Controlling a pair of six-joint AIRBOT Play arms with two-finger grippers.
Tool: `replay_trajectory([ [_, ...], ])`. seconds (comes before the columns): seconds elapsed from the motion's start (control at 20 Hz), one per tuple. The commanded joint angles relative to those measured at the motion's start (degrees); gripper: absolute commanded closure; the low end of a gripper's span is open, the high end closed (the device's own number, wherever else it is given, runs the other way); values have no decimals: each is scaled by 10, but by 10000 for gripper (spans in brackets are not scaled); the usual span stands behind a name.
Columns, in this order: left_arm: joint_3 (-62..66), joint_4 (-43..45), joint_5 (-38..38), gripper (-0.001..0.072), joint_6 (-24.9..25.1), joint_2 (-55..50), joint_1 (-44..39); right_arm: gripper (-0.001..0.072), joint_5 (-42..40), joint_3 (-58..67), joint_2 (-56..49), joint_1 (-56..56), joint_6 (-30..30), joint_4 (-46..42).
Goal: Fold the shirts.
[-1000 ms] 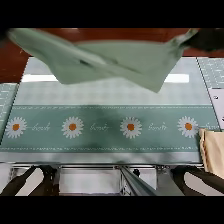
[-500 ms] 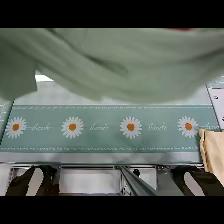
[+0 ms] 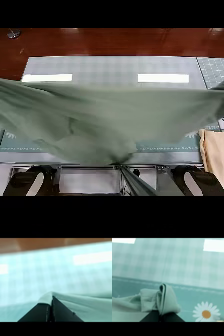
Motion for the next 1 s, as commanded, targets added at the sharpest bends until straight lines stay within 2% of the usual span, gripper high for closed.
replay_trajectory([
  [0.0, -180, -7, 18, 690, -52, 5, -17, 682, -112, -191, -11, 0, 0, -8],
  [0.15, -329, -86, 114, 690, -52, -21, -17, 681, -207, -268, -98, 0, 4, -10],
  [0.3, -417, -158, 228, 689, -64, -85, -17, 682, -275, -254, -224, 0, -4, -10],
  [0.45, -429, -248, 300, 689, -20, -179, -17, 682, -303, -193, -355, 0, 7, -9],
  [0.6, -415, -299, 329, 686, -12, -274, -17, 681, -296, -113, -450, 0, 19, 17],
  [0.65, -404, -310, 328, 593, -12, -301, -17, 681, -290, -90, -469, 0, 19, 30],
  [0.7, -390, -312, 320, 262, -12, -319, -17, 670, -280, -73, -481, 0, 19, 41],
  [0.75, -374, -311, 306, 12, 0, -331, -13, 451, -268, -56, -489, 0, 16, 41],
  [0.8, -350, -311, 276, 5, 17, -340, -2, 119, -257, -43, -490, -3, 10, 40],
  [0.85, -325, -311, 239, 5, 35, -343, 18, 86, -233, -28, -490, -12, -1, 38],
  [0.95, -268, -309, 149, 6, 67, -341, 87, 87, -173, -4, -483, -56, -13, 21],
])
